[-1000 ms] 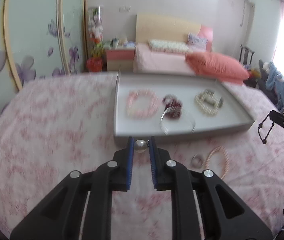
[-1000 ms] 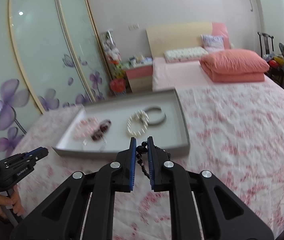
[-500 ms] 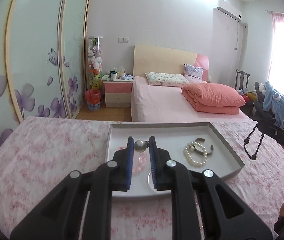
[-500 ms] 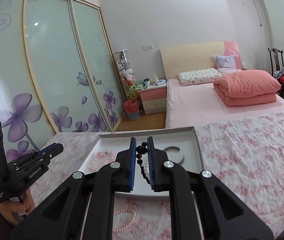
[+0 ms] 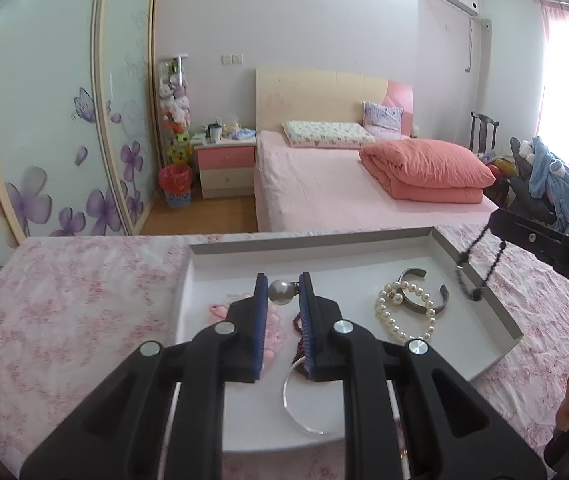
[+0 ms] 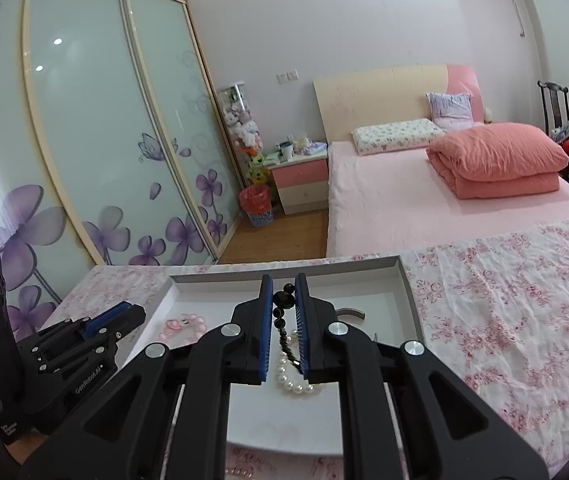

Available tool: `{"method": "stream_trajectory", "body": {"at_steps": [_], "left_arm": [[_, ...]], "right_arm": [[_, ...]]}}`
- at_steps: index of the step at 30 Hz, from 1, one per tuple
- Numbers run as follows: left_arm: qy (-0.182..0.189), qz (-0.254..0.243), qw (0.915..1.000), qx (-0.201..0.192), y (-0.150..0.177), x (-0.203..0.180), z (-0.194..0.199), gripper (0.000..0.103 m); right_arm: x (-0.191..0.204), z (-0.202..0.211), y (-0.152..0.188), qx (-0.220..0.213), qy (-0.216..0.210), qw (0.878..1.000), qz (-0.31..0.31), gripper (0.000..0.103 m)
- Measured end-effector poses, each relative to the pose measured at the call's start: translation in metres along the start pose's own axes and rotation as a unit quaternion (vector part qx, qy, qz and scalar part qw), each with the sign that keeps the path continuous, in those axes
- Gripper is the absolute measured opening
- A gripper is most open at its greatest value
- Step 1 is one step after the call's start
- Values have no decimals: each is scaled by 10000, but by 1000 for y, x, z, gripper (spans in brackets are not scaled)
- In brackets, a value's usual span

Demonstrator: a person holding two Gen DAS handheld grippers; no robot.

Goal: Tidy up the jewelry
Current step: 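Carry and drop the earring from left tool into the tray while right tool drops the black bracelet, then move left tool to the silver ring while right tool moves to the pink pearl bracelet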

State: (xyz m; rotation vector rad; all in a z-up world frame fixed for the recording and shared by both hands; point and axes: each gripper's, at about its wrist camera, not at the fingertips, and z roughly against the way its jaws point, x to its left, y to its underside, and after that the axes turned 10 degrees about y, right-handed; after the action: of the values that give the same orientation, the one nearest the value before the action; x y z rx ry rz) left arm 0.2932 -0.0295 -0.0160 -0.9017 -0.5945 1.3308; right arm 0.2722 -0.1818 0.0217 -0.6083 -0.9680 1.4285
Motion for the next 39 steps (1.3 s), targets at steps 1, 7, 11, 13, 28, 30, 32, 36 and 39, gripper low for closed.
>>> {"method": "stream_trajectory", "body": {"at_steps": [1, 7, 11, 13, 28, 30, 32, 36, 39], "left_arm": [[36, 29, 10000, 59, 1, 1, -6, 17], [173, 379, 9989, 191, 5, 14, -20, 32], [207, 529, 9982, 209, 10, 24, -15, 35], [232, 629, 9976, 197, 12, 29, -9, 36], [98, 730, 9966, 371, 54, 49, 56, 49], [101, 678, 9967, 431, 61, 47, 61, 49], [101, 633, 9968, 474, 65, 45, 64, 50], [165, 550, 9968, 564, 71, 38, 65, 51], [252, 478, 9966, 628, 75, 32, 64, 52]], "right_arm": [[-1, -3, 0, 40, 9, 10000, -24, 13], [-9, -3, 11, 154, 90, 9997, -145, 41], [-13, 6, 22, 244, 128, 9996, -118, 41], [-13, 10, 28, 331, 98, 9994, -84, 41], [29, 25, 117, 1669, -236, 9821, 840, 29], [36, 24, 125, 1791, -227, 9796, 879, 26], [40, 22, 129, 1838, -179, 9781, 962, 26], [49, 20, 132, 1820, 115, 9750, 1272, 16], [48, 23, 133, 1774, 366, 9726, 1455, 8]]}}
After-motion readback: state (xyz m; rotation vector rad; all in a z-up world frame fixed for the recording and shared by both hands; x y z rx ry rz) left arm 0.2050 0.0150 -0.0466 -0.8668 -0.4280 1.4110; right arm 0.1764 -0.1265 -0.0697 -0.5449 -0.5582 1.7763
